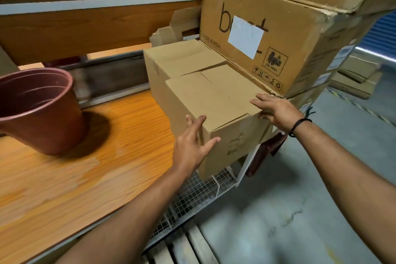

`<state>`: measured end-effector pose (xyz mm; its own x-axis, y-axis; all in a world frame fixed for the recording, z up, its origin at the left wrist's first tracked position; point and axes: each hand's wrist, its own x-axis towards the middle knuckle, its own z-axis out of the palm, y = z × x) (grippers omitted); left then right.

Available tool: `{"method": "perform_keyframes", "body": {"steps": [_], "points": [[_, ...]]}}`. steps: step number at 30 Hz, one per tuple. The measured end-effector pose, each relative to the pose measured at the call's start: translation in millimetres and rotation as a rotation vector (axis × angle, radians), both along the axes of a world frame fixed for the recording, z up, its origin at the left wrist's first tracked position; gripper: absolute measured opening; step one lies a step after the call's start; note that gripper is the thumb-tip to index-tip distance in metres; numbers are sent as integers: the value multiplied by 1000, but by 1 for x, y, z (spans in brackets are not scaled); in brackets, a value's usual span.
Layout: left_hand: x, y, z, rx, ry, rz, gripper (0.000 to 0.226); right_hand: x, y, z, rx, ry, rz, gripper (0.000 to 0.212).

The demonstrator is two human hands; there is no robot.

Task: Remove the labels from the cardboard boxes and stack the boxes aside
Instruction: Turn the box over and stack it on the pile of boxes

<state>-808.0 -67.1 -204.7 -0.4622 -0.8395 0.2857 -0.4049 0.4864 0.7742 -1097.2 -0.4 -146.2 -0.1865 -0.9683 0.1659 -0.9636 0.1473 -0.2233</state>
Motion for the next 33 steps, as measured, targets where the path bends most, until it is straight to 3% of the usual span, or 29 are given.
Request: {"method": "perform_keyframes", "body": {"steps": [13,17,21,23,27,33], "points": [[-12,-11,5,-85,-183,-3,82,-15,-19,10,83,-94,-28,64],[-5,-15,1,-139,-175,30,82,-7,-17,33,118,-369,-43,54],[-5,-27,-4,-83,-47,-73,77,7,-13,34,117,-462,44,49],[-8,-30,-2,-25,9,-105,75,13,-16,27,91,-376,26,47],[-16,-34,6,110,62,-85,72,29,-27,8,136,-25,-28,84],[-19,-39,12,161,97,-107,59,32,-33,0,83,91,-57,79]]}}
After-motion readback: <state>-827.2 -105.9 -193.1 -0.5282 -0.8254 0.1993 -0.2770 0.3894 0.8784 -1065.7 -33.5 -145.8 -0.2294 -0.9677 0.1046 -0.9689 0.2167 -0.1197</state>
